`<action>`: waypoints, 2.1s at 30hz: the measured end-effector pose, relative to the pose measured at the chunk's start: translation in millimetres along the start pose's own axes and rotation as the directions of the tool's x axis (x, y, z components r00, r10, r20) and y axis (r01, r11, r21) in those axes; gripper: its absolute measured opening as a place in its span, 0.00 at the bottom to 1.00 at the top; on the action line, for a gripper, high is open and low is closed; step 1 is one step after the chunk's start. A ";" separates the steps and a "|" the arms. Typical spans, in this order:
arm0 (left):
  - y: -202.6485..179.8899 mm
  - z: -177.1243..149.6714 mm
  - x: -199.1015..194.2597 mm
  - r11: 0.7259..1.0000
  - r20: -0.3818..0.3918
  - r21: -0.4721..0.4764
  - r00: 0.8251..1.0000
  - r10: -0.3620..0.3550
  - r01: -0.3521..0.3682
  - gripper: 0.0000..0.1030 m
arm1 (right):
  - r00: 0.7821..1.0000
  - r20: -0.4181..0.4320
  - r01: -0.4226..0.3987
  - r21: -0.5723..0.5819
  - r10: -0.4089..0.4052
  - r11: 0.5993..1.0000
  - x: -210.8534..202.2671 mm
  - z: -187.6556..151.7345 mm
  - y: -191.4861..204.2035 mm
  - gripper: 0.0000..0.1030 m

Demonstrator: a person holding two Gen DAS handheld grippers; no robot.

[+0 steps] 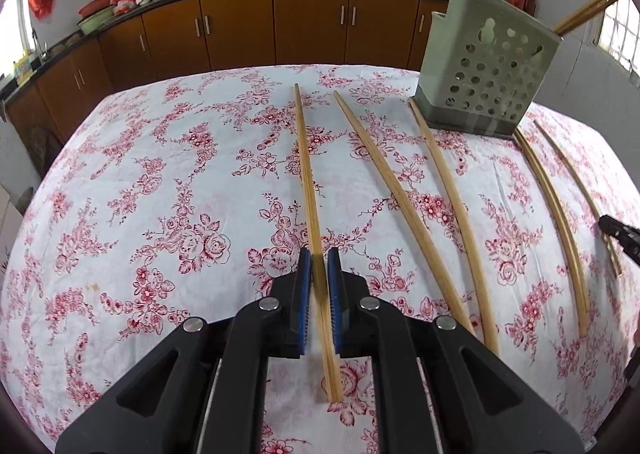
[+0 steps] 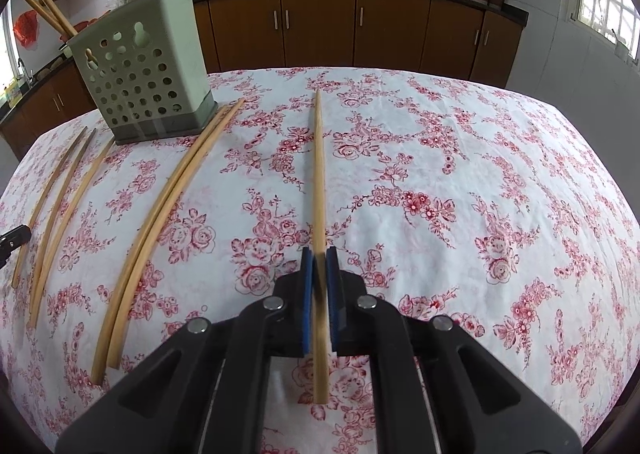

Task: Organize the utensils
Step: 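Lift both held chopsticks and carry them toward the green holder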

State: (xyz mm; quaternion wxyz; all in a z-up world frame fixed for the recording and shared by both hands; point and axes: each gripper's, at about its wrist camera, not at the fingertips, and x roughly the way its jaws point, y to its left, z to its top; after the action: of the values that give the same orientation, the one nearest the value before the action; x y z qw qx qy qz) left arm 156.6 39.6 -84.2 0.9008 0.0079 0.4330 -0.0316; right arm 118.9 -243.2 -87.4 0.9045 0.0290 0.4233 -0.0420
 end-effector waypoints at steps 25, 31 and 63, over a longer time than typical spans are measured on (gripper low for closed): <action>17.3 64.3 -101.8 0.990 0.308 -0.096 0.949 -0.067 0.101 0.03 | 0.932 0.362 -0.052 0.076 0.021 0.996 -113.8 63.2 -23.3 0.07; 15.1 34.3 -60.5 0.988 0.177 -0.066 0.976 -0.124 0.138 0.04 | 0.933 0.359 -0.054 0.073 0.024 0.996 -114.7 57.9 -22.5 0.07; 13.8 34.1 -75.2 0.993 0.201 -0.079 0.977 -0.073 0.090 0.07 | 0.923 0.384 -0.069 0.080 0.033 0.994 -123.8 62.3 -25.6 0.07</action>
State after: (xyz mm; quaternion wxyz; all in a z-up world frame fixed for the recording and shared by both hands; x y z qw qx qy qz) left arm 137.2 55.8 -4.3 0.9369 -0.0526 0.3421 -0.0501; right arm 84.9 -267.8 47.2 0.9681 0.0728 0.2357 -0.0426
